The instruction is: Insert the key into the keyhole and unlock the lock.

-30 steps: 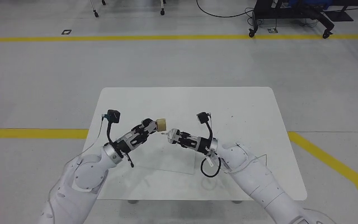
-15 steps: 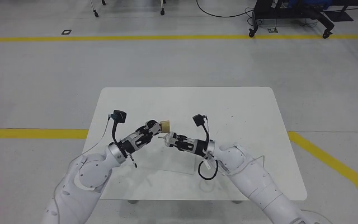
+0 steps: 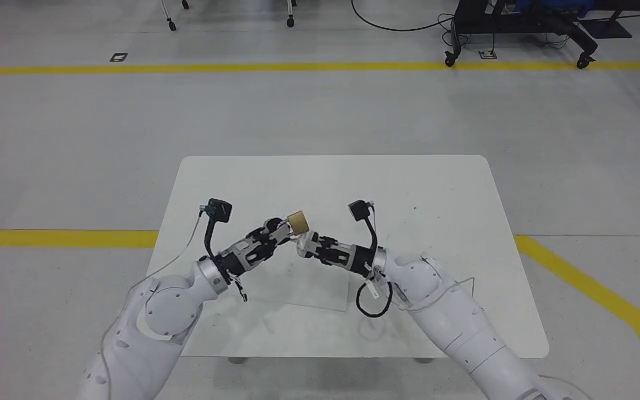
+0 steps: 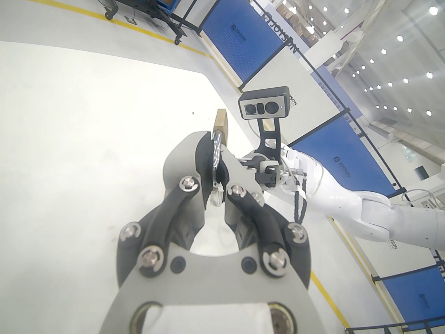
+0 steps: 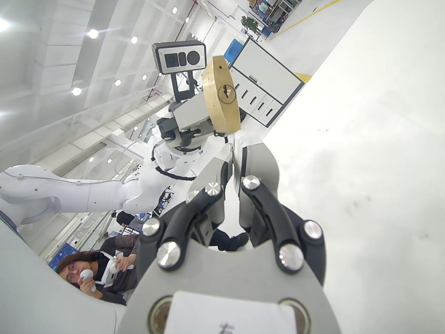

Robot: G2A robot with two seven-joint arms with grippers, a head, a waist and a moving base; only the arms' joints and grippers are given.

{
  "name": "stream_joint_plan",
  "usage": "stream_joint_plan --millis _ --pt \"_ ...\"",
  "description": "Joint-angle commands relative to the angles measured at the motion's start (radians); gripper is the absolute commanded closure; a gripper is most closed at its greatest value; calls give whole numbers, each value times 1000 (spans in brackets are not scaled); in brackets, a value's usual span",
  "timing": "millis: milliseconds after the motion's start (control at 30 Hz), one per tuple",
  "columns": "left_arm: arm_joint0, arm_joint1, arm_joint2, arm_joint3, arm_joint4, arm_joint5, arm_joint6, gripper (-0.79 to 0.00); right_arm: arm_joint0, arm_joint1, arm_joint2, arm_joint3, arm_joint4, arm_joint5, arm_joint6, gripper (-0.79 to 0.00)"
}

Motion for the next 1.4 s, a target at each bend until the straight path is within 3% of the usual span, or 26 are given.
stream_joint_plan --millis 0,400,567,767,1000,1100,1367 --pt "-1 -1 1 3 1 0 1 0 0 -1 4 1 0 2 3 0" --pt "5 1 -35 10 -15 -19 14 0 -11 8 33 -9 -31 -3 88 0" --pt "29 3 -64 7 42 -45 97 0 -25 27 82 -17 161 -41 261 0" --pt "65 2 -66 -15 157 -77 188 0 -64 47 169 -44 533 -72 441 0" --pt "117 2 -48 -92 201 -151 215 0 -15 15 146 50 539 -74 292 0" --pt "136 4 -55 -123 192 -167 199 0 3 -1 129 90 459 -126 189 0" --pt "152 6 -49 -144 192 -183 156 0 11 -32 75 93 380 -128 125 0"
